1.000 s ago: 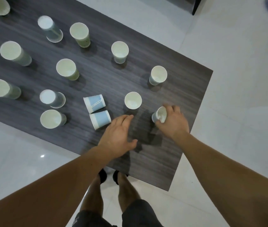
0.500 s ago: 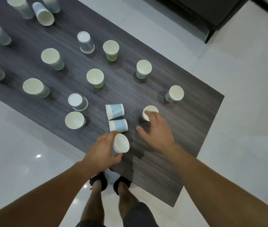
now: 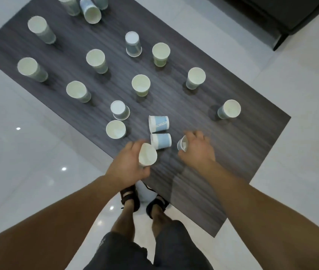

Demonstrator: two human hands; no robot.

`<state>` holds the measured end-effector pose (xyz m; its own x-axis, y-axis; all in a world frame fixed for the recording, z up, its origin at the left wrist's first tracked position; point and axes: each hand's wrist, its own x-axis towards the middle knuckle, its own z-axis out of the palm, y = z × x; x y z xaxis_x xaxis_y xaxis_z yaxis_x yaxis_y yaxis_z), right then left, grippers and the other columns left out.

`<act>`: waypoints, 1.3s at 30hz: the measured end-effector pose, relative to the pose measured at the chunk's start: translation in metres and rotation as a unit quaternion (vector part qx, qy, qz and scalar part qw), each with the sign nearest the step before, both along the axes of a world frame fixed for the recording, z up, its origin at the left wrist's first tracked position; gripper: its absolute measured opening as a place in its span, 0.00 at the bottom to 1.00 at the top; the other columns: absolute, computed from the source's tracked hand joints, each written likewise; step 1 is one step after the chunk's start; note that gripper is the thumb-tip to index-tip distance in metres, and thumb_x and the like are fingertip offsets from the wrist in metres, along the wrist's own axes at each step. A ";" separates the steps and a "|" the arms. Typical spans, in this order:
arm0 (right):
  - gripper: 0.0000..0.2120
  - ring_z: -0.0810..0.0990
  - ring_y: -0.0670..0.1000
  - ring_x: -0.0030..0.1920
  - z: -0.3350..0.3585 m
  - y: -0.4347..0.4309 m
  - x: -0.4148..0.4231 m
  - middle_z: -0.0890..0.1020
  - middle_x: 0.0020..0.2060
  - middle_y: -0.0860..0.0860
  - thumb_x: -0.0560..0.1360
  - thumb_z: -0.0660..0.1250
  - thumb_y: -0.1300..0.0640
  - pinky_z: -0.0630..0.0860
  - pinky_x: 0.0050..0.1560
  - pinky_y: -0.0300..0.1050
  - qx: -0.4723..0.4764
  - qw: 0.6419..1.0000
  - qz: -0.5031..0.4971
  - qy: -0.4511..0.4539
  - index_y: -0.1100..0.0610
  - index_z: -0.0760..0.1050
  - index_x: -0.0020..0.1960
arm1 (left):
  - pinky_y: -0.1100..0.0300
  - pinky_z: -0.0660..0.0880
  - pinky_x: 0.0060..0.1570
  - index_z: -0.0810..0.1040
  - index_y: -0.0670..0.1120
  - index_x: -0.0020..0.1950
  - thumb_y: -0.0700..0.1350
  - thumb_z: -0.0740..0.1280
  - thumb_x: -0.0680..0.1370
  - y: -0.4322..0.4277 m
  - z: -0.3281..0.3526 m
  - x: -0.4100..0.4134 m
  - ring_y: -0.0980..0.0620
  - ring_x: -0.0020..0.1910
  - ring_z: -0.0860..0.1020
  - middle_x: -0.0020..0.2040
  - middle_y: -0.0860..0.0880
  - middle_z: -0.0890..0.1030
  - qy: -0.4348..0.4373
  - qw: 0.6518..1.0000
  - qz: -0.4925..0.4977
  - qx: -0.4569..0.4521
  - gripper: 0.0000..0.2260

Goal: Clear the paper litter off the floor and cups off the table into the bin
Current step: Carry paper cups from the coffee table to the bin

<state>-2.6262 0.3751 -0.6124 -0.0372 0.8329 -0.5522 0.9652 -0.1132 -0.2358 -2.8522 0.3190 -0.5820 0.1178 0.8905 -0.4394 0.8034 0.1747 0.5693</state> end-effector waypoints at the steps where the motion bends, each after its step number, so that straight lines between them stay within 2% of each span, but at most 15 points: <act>1: 0.30 0.67 0.59 0.64 0.014 -0.005 -0.002 0.67 0.65 0.54 0.72 0.69 0.49 0.72 0.53 0.51 0.003 1.000 -0.004 0.009 0.49 0.64 0.72 | 0.59 0.70 0.54 0.64 0.51 0.71 0.49 0.73 0.68 0.009 0.012 0.003 0.47 0.58 0.73 0.62 0.47 0.71 -0.005 1.000 -0.003 0.014 0.34; 4: 0.31 0.66 0.58 0.65 0.057 -0.020 -0.005 0.66 0.66 0.54 0.73 0.68 0.48 0.73 0.56 0.52 0.018 0.999 -0.024 0.029 0.48 0.62 0.73 | 0.54 0.72 0.58 0.64 0.49 0.72 0.48 0.73 0.67 0.034 0.051 0.015 0.46 0.60 0.72 0.64 0.46 0.71 -0.003 0.999 -0.025 0.036 0.35; 9: 0.31 0.66 0.58 0.65 0.125 -0.059 -0.002 0.66 0.66 0.52 0.73 0.68 0.49 0.72 0.58 0.52 0.041 0.996 -0.070 0.035 0.48 0.61 0.74 | 0.56 0.69 0.57 0.63 0.48 0.72 0.47 0.74 0.67 0.042 0.103 0.030 0.46 0.62 0.71 0.65 0.45 0.70 -0.020 0.993 -0.107 0.055 0.36; 11: 0.32 0.67 0.58 0.65 0.145 -0.084 0.003 0.66 0.67 0.52 0.74 0.67 0.48 0.73 0.58 0.54 0.041 0.994 -0.093 0.029 0.48 0.60 0.75 | 0.54 0.70 0.60 0.62 0.49 0.74 0.48 0.74 0.68 0.035 0.115 0.033 0.46 0.64 0.71 0.68 0.45 0.68 -0.012 0.986 -0.160 0.052 0.37; 16: 0.32 0.66 0.58 0.65 0.179 -0.167 0.000 0.65 0.67 0.52 0.74 0.67 0.47 0.73 0.58 0.52 0.053 0.972 -0.228 0.002 0.48 0.59 0.75 | 0.53 0.70 0.58 0.61 0.49 0.73 0.48 0.73 0.68 0.007 0.139 0.040 0.46 0.63 0.70 0.67 0.45 0.68 -0.005 0.947 -0.317 0.050 0.36; 19: 0.30 0.69 0.58 0.62 0.196 -0.232 -0.014 0.67 0.65 0.53 0.74 0.67 0.46 0.74 0.54 0.51 0.075 0.944 -0.321 -0.011 0.51 0.62 0.72 | 0.55 0.68 0.61 0.61 0.47 0.74 0.48 0.73 0.69 -0.014 0.159 0.061 0.45 0.64 0.70 0.67 0.44 0.69 0.000 0.907 -0.418 0.057 0.37; 23: 0.31 0.70 0.57 0.61 0.218 -0.335 -0.029 0.68 0.66 0.52 0.72 0.67 0.45 0.74 0.54 0.51 0.106 0.885 -0.454 -0.021 0.50 0.63 0.72 | 0.51 0.71 0.62 0.60 0.49 0.75 0.49 0.73 0.69 -0.066 0.192 0.111 0.44 0.64 0.70 0.67 0.45 0.67 -0.019 0.840 -0.537 0.076 0.37; 27: 0.34 0.70 0.56 0.63 0.237 -0.443 -0.044 0.68 0.67 0.51 0.72 0.68 0.46 0.74 0.56 0.49 0.139 0.796 -0.587 -0.040 0.48 0.61 0.75 | 0.53 0.71 0.59 0.58 0.49 0.76 0.50 0.74 0.69 -0.157 0.217 0.163 0.44 0.63 0.71 0.67 0.45 0.67 -0.056 0.752 -0.649 0.102 0.39; 32: 0.34 0.69 0.55 0.64 0.249 -0.601 -0.091 0.67 0.68 0.51 0.72 0.68 0.47 0.74 0.57 0.49 0.154 0.692 -0.701 -0.069 0.48 0.60 0.75 | 0.53 0.71 0.58 0.55 0.52 0.77 0.50 0.73 0.69 -0.326 0.232 0.181 0.44 0.62 0.72 0.67 0.46 0.67 -0.065 0.636 -0.760 0.114 0.41; 37: 0.35 0.69 0.55 0.65 0.262 -0.769 -0.161 0.66 0.69 0.50 0.72 0.68 0.47 0.74 0.57 0.49 0.138 0.598 -0.783 -0.104 0.48 0.59 0.75 | 0.54 0.71 0.60 0.58 0.51 0.75 0.50 0.73 0.69 -0.518 0.242 0.156 0.46 0.63 0.71 0.68 0.48 0.66 -0.094 0.531 -0.836 0.101 0.39; 39: 0.35 0.68 0.55 0.65 0.269 -0.828 -0.191 0.66 0.69 0.50 0.72 0.68 0.47 0.73 0.58 0.49 0.135 0.549 -0.817 -0.114 0.48 0.59 0.75 | 0.55 0.71 0.60 0.59 0.50 0.74 0.50 0.73 0.68 -0.589 0.248 0.143 0.46 0.63 0.71 0.69 0.48 0.66 -0.113 0.485 -0.862 0.098 0.38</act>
<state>-2.8173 -0.4532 -0.3432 0.9259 -0.2959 -0.2349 -0.3646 -0.8626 -0.3505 -2.7088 -0.2696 -0.3340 0.7871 -0.5937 -0.1675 -0.4270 -0.7203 0.5467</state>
